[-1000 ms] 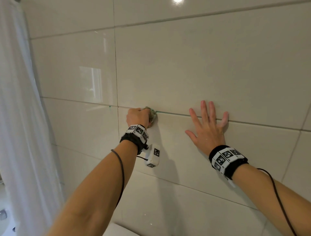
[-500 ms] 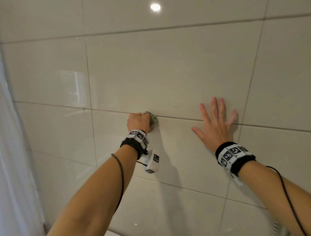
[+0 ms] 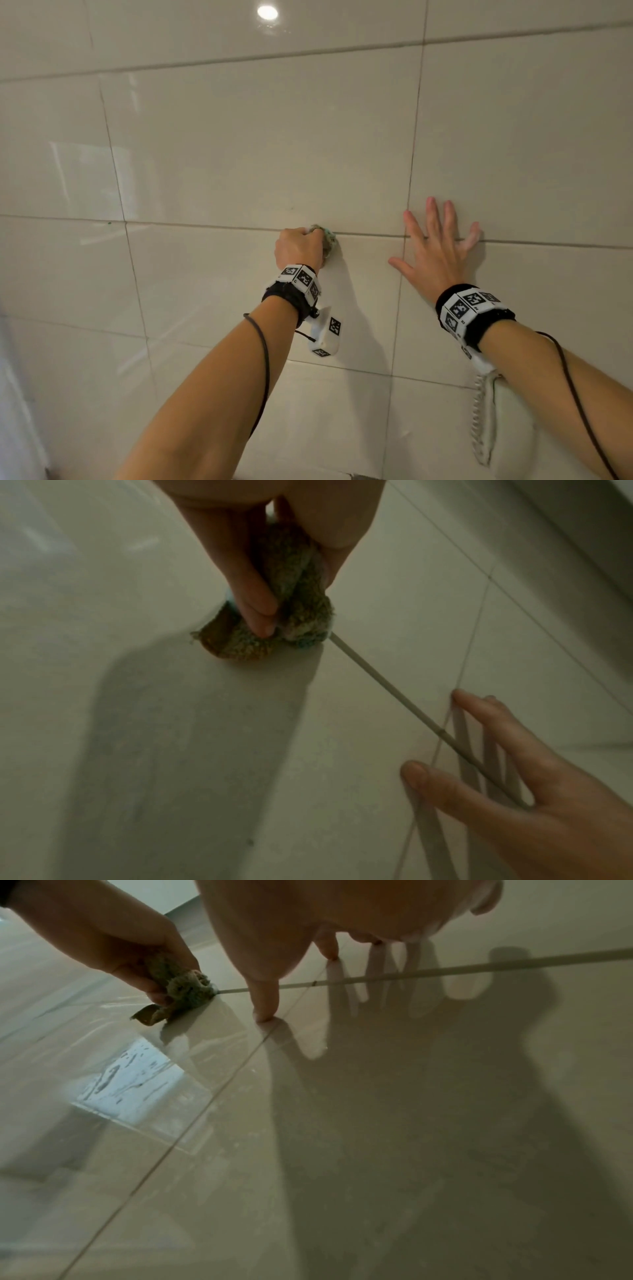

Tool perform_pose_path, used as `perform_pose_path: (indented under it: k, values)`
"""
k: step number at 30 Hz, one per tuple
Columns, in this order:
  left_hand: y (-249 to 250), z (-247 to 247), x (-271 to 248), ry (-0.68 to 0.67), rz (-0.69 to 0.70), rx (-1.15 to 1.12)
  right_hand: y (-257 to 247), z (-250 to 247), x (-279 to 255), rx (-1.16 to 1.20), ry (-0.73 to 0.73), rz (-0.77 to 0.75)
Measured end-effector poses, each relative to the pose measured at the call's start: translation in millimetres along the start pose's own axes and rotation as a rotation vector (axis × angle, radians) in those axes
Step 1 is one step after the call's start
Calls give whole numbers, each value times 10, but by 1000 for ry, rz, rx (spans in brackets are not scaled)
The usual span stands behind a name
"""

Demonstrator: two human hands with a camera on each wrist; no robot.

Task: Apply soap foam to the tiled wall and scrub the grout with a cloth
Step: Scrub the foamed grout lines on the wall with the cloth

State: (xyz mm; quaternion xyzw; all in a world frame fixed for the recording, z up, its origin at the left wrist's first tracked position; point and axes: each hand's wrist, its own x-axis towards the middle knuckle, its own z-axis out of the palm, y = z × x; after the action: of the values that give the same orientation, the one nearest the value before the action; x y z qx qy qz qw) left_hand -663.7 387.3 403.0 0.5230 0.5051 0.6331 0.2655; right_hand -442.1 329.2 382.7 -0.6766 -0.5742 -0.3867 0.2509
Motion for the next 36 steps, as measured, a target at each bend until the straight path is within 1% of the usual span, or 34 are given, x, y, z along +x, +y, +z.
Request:
perform_pose_path:
  k: [6, 11, 14, 16, 18, 20, 21, 22, 24, 27, 31, 34, 36]
  values:
    - [90, 398, -231, -54, -9, -24, 300, -46, -96, -11, -27, -32]
    - [174, 713, -433, -137, 8, 9, 458, -85, -165, 51, -55, -79]
    - [231, 889, -581, -231, 33, -5, 546, -140, -275, 157, -63, -55]
    - [247, 960, -709, -366, 46, -16, 572, -187, -365, 297, -79, -5]
    - [228, 957, -857, -505, 46, -66, 574, -245, -432, 529, -99, 105]
    - [167, 896, -945, -600, 61, -103, 564, -307, -456, 879, -142, 271]
    - [137, 841, -970, -649, 66, -114, 542, -347, -454, 1017, -169, 359]
    - [103, 792, -976, -691, 67, -123, 508, -396, -446, 1099, -200, 430]
    - [63, 668, -990, -743, 56, -140, 422, -476, -449, 1216, -283, 500]
    - [20, 489, -1038, -777, 87, -138, 279, -582, -502, 1327, -398, 489]
    - [-96, 315, -1062, -799, 131, -145, 138, -602, -575, 1351, -487, 485]
    - [-166, 215, -1094, -812, 183, -146, 64, -589, -617, 1343, -594, 466]
    - [-198, 137, -1123, -819, 208, -144, 32, -591, -656, 1383, -635, 483]
